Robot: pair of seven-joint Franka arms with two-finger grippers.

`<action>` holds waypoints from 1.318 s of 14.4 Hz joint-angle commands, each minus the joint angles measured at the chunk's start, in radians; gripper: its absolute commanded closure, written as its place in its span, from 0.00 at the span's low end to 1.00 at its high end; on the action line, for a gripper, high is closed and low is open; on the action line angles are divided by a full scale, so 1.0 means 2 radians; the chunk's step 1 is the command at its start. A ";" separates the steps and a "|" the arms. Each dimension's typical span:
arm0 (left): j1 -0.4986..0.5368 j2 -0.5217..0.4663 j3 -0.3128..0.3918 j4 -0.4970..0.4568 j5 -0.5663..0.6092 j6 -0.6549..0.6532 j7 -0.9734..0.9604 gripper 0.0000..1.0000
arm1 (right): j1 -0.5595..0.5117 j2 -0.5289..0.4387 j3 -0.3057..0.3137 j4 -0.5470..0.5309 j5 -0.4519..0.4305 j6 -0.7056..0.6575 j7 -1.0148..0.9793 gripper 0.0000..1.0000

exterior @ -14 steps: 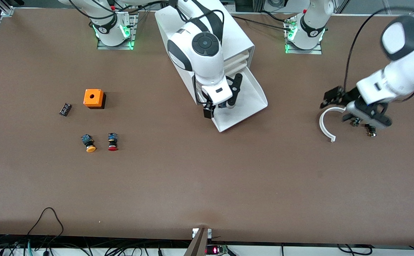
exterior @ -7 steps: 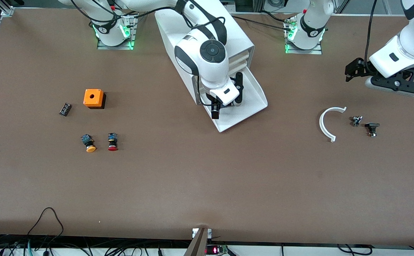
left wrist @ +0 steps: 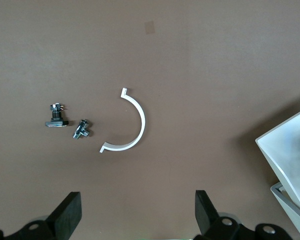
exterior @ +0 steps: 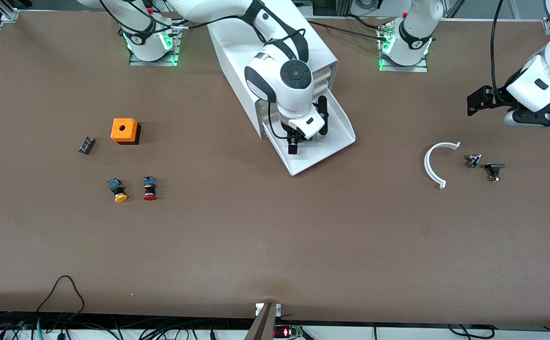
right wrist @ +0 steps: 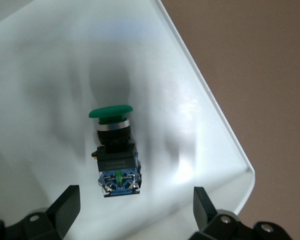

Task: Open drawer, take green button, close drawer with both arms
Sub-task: 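Lower the right gripper into the drawer while the left gripper withdraws, then grasp the green push button inside the drawer with the right gripper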

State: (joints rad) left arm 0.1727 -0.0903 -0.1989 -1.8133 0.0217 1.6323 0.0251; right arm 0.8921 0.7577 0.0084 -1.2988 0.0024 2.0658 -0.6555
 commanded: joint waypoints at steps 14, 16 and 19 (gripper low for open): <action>-0.002 0.011 0.006 0.022 -0.025 -0.006 -0.004 0.00 | -0.002 0.053 0.025 0.024 0.006 0.022 0.010 0.01; -0.002 0.011 0.006 0.022 -0.025 -0.006 -0.004 0.00 | -0.002 0.054 0.024 0.024 0.006 0.032 0.010 0.20; -0.002 0.011 0.006 0.024 -0.025 -0.007 -0.004 0.00 | -0.003 0.052 0.021 0.024 0.005 0.036 0.009 0.48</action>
State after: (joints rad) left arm 0.1728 -0.0834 -0.1941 -1.7997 -0.0132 1.6323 0.0217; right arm 0.8896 0.8377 0.0458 -1.2746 0.0051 2.1254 -0.6457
